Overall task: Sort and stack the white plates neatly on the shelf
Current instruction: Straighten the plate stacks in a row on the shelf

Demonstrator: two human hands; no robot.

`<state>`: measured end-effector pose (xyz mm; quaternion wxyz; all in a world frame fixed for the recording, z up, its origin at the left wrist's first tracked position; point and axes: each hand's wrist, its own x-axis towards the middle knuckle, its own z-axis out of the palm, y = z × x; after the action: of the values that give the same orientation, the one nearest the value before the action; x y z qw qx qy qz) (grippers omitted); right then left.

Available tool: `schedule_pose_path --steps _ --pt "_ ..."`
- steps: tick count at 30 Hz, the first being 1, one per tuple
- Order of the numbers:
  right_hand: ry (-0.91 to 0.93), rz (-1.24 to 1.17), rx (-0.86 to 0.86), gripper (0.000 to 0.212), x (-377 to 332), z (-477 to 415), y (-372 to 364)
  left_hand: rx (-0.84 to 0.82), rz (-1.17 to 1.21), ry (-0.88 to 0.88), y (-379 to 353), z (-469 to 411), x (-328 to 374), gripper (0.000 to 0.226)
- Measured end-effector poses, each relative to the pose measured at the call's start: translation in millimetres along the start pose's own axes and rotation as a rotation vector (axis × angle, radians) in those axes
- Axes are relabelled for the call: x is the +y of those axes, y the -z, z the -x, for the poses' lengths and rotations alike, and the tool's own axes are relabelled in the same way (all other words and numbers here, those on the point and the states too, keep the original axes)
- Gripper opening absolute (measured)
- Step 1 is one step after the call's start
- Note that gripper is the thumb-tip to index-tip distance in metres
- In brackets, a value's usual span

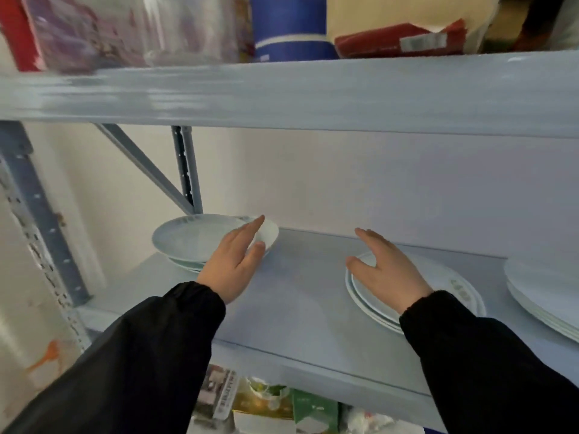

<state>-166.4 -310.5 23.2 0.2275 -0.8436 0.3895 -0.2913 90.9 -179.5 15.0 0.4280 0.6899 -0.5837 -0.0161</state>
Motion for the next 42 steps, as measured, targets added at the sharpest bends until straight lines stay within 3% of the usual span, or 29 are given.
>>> schedule_pose_path --steps 7,12,19,28,31,35,38,42 --pt "0.033 -0.031 -0.041 0.066 -75.1 -35.7 -78.0 0.078 -0.033 0.051 92.6 2.6 -73.6 0.047" --pt "-0.061 -0.175 -0.036 0.063 -107.4 -57.9 -130.7 0.115 0.049 0.171 130.6 2.8 -137.6 0.049" --pt "-0.218 -0.333 0.099 0.061 -121.2 -89.3 -168.7 0.105 0.332 0.360 129.0 -20.7 -188.0 0.056" --pt "-0.238 -0.257 0.064 0.051 -105.9 -95.7 -178.7 0.083 0.592 0.442 101.3 -49.6 -206.5 0.055" --pt "-0.216 -0.238 0.083 0.042 -100.5 -103.2 -181.0 0.072 0.570 0.394 98.8 -50.6 -206.7 0.049" --pt "-0.269 -0.288 0.040 0.056 -101.1 -112.1 -186.6 0.029 0.451 0.383 94.2 -54.2 -211.6 0.049" --pt "-0.236 -0.221 -0.067 0.041 -103.4 -115.7 -189.1 -0.089 0.250 0.323 85.5 -57.3 -214.1 0.050" --pt "-0.205 -0.175 -0.116 0.037 -103.5 -116.8 -192.2 -0.042 0.288 0.360 86.1 -61.1 -215.1 0.055"
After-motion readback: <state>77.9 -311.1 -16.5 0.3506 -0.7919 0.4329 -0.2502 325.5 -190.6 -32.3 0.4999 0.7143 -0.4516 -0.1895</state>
